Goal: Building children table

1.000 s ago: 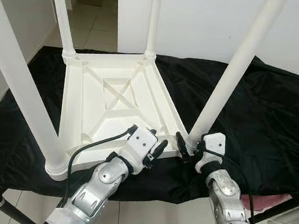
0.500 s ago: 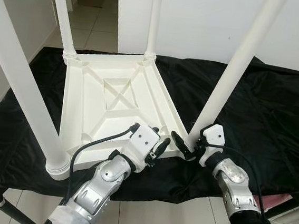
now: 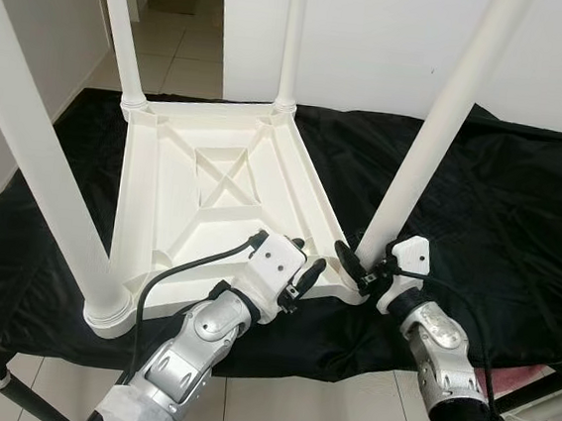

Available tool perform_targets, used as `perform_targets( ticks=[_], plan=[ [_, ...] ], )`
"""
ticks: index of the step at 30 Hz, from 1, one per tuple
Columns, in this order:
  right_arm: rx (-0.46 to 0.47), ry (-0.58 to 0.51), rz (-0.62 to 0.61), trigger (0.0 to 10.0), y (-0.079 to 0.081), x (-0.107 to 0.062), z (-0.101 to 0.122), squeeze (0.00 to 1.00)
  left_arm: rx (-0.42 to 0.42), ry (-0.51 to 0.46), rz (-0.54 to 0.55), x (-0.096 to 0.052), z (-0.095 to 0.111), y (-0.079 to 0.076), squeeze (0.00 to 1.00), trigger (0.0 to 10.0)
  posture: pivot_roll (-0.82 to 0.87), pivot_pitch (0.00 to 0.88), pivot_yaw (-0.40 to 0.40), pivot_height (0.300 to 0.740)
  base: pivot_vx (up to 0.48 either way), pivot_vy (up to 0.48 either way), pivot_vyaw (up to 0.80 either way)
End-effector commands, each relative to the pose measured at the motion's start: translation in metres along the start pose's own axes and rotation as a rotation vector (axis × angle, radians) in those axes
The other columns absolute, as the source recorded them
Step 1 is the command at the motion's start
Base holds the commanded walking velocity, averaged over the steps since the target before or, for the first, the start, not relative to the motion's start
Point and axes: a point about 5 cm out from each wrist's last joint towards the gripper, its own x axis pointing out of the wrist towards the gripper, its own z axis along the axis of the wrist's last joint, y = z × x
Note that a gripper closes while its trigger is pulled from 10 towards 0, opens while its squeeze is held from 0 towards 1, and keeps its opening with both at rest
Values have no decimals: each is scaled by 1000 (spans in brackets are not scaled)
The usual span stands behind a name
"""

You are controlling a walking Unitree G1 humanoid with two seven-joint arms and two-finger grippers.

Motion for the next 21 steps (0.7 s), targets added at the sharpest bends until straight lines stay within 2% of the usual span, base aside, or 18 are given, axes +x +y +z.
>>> perform_targets(
  ticks=[1,5,7,8,10,11,14,16,18,20,21],
  plan=[
    [49,47,-44,10000,3,-5,-10,0,-3,15,-36,-1,-2,2,0,10000,4,0,-3,740,0,0,0],
    [72,59,-92,10000,4,-5,-12,0,0,17,-38,-2,-2,2,0,10000,3,0,-2,740,0,0,0],
    [90,96,-195,10000,8,-5,-16,0,-4,32,-46,-6,-6,2,0,10000,-1,0,4,740,0,0,0],
    [90,96,-195,10000,8,-5,-16,0,-4,32,-46,-6,-6,2,0,10000,-1,0,4,740,0,0,0],
    [104,106,-272,10000,10,-6,-16,0,-16,42,-55,-8,-8,2,0,10000,-1,0,5,740,0,0,0],
    [124,109,-351,10000,9,-7,-17,0,-35,46,-83,-10,-9,0,0,10000,0,0,4,740,0,0,0],
    [124,109,-351,10000,9,-7,-17,0,-35,46,-83,-10,-9,0,0,10000,0,0,4,740,0,0,0],
    [156,117,-514,10000,11,-10,-18,0,-91,55,-157,-14,-10,-6,0,10000,4,0,3,740,0,0,0],
    [156,117,-514,10000,11,-10,-18,0,-91,55,-157,-14,-10,-6,0,10000,4,0,3,740,0,0,0],
    [181,120,-619,10000,20,-10,-19,0,-104,73,-209,-17,-12,-11,0,10000,7,0,-1,740,0,0,0],
    [181,120,-619,10000,20,-10,-19,0,-104,73,-209,-17,-12,-11,0,10000,7,0,-1,740,0,0,0]
  ],
)
